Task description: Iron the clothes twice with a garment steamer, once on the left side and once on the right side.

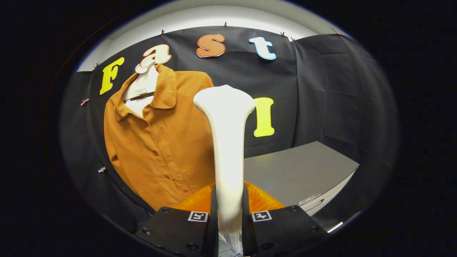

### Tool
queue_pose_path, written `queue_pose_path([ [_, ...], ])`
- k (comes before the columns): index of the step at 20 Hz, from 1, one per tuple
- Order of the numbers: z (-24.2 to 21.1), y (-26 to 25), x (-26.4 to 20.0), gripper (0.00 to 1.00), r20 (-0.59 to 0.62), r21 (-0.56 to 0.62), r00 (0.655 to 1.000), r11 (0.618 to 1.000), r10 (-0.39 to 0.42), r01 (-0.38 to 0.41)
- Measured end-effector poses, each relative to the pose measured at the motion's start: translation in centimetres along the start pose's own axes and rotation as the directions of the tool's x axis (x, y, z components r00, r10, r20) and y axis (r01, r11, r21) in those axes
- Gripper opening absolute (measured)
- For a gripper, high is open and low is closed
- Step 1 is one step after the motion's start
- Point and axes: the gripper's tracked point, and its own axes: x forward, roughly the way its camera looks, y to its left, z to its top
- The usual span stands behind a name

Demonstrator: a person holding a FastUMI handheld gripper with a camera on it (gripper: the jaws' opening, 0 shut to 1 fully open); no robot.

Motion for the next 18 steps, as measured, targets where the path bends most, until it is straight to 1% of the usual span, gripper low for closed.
queue_pose_path([
  [3,-0.4,2.7,1.2,0.29,0.012,-0.029,1.000,0.999,0.023,-0.022],
  [9,-0.9,6.0,4.1,0.30,0.068,-0.089,0.997,0.995,0.044,-0.038],
  [11,-1.3,6.7,5.1,0.30,0.079,-0.095,0.995,0.994,0.053,-0.045],
  [14,-1.6,7.1,6.4,0.29,0.096,-0.117,0.994,0.993,0.043,-0.031],
  [18,-3.0,7.2,7.5,0.30,0.088,-0.143,0.995,0.989,0.042,-0.029],
])
